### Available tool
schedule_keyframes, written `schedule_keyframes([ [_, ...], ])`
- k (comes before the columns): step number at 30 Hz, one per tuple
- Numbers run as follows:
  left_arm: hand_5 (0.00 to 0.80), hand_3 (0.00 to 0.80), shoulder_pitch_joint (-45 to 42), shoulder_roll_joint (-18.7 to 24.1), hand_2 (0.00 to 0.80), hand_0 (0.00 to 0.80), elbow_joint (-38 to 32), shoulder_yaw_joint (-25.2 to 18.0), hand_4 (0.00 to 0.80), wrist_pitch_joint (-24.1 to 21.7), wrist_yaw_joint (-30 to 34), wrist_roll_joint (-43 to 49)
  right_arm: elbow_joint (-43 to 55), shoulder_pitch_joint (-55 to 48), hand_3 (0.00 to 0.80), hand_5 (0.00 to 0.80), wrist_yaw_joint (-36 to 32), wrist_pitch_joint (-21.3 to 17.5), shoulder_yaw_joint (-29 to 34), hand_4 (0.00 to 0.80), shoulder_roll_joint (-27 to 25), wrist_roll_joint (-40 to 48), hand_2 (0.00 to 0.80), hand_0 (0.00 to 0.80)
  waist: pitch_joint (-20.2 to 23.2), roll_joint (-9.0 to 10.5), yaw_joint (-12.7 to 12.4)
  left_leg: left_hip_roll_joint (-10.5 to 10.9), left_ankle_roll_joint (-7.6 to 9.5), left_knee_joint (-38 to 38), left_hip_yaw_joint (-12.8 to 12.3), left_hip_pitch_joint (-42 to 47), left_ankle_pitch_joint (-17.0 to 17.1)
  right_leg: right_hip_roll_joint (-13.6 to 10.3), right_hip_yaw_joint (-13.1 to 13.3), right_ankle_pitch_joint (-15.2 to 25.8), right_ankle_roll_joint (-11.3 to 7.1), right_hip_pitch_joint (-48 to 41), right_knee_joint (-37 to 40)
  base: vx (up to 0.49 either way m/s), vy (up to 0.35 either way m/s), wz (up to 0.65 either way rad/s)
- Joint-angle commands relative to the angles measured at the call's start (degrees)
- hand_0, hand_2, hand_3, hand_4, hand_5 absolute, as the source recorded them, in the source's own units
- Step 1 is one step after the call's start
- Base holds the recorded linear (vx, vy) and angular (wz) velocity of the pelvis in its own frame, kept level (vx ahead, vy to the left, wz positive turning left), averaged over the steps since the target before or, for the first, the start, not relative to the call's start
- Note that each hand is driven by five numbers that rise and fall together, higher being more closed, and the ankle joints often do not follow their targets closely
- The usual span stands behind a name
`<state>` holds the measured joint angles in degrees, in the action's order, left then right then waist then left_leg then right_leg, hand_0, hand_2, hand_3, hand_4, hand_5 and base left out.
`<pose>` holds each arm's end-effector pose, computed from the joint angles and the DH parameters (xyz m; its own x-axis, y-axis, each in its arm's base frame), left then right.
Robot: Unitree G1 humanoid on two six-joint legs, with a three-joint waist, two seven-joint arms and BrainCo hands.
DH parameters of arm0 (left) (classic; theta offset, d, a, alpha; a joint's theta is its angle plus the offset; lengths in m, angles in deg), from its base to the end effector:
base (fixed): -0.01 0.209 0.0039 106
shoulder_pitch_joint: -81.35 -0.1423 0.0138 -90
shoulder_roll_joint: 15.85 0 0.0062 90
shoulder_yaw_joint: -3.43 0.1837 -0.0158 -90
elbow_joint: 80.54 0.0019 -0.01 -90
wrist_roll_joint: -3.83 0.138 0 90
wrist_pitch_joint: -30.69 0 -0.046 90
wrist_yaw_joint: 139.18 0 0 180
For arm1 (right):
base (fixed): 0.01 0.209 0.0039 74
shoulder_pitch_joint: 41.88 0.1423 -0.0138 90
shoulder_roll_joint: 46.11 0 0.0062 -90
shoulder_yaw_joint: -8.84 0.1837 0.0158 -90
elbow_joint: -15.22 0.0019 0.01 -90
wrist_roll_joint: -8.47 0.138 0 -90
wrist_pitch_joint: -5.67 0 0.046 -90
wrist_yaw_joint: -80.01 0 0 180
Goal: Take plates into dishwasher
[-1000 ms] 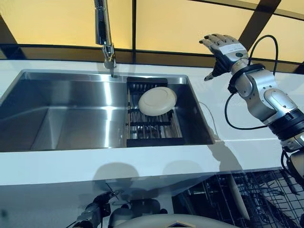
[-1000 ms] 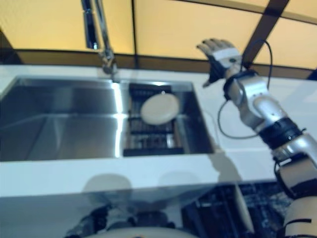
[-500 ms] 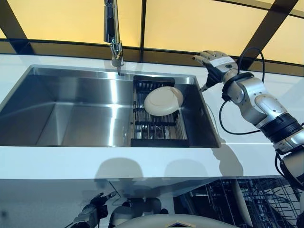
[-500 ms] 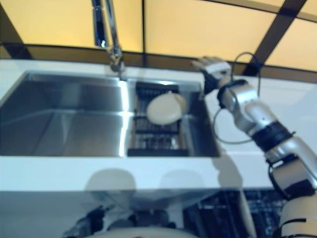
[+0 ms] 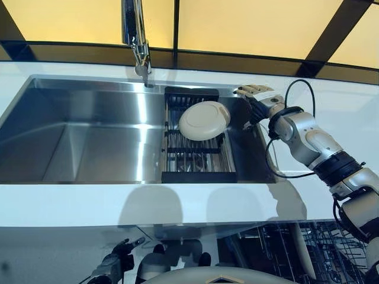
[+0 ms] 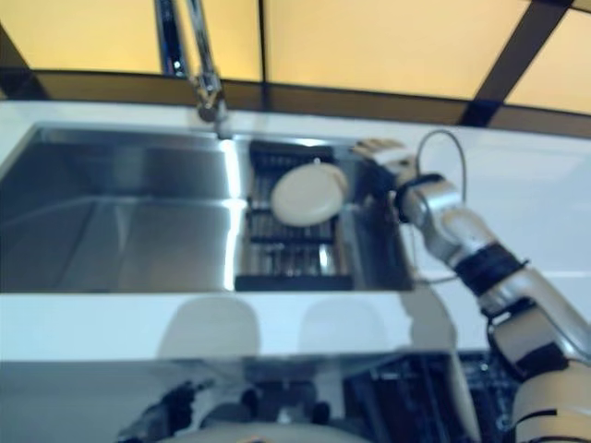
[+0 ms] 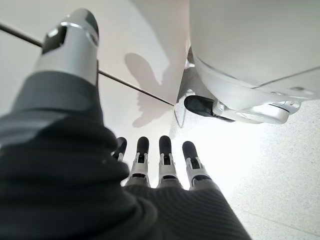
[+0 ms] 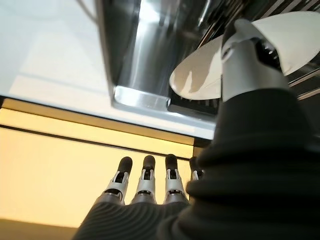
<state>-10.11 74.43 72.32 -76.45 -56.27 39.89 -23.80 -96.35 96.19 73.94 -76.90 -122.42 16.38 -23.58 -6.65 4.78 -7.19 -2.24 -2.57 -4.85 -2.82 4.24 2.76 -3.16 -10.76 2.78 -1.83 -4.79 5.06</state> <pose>0.0822 0.2318 -0.1083 0.3755 0.1804 -0.9091 -0.2618 0.9616 0.0827 0.3199 -0.1878 0.1625 0.9608 0.2616 -0.0924 -0.0731 -0.0823 -0.9939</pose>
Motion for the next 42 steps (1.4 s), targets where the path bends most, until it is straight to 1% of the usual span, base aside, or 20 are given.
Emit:
schedule_keyframes([
  [1,0.000,0.000,3.84,0.51,0.000,0.000,0.57,3.99,0.000,-1.81,0.28,2.03,-1.73,3.51,0.000,0.000,1.28,0.13,-0.87,0.000,-0.61,-0.76,0.000,0.000,-0.72,1.01,-1.81,-1.76,-1.46,-0.15,1.65,-0.66,-1.82,-5.79,-0.41,1.19,-6.47,-0.58,-0.06,0.000,0.000,0.00],
  [5,0.000,0.000,4.23,0.42,0.000,0.000,0.25,4.44,0.000,-1.96,0.30,1.73,-1.86,4.11,0.000,0.000,1.42,0.58,-1.45,0.000,0.65,-0.35,0.000,0.000,-1.34,0.81,-2.08,-1.78,-1.48,-0.15,1.89,-1.22,-1.57,-5.86,-0.48,1.28,-6.37,-0.13,-0.06,-0.019,0.000,0.02],
  [10,0.000,0.000,4.53,0.37,0.000,0.000,0.34,4.34,0.000,-1.88,0.39,1.38,-1.73,4.91,0.000,0.000,0.98,0.26,-1.82,0.000,1.76,-0.66,0.000,0.000,-1.57,0.69,-2.26,-1.61,-1.52,-0.15,2.19,-1.51,-1.44,-5.89,-0.68,1.25,-6.28,0.06,-0.06,-0.015,0.010,0.07],
  [33,0.000,0.000,4.42,-0.09,0.000,0.000,0.45,3.94,0.000,-1.93,0.18,2.06,0.44,5.13,0.000,0.000,-1.33,1.78,-2.98,0.000,5.48,-2.05,0.000,0.000,-1.61,0.96,-3.03,-1.62,-1.60,-0.15,2.63,-1.19,-1.48,-6.01,-1.04,1.20,-6.22,-0.32,-0.06,0.003,0.001,0.00],
  [42,0.000,0.000,4.91,-0.37,0.000,0.000,0.54,4.11,0.000,-1.89,0.02,2.01,-0.03,5.59,0.000,0.000,-2.64,2.53,-4.03,0.000,7.71,-2.45,0.000,0.000,-1.95,1.12,-3.47,-1.69,-1.67,-0.15,2.84,-1.39,-1.44,-6.01,-1.17,1.21,-6.20,-0.23,-0.06,0.000,0.000,0.00],
])
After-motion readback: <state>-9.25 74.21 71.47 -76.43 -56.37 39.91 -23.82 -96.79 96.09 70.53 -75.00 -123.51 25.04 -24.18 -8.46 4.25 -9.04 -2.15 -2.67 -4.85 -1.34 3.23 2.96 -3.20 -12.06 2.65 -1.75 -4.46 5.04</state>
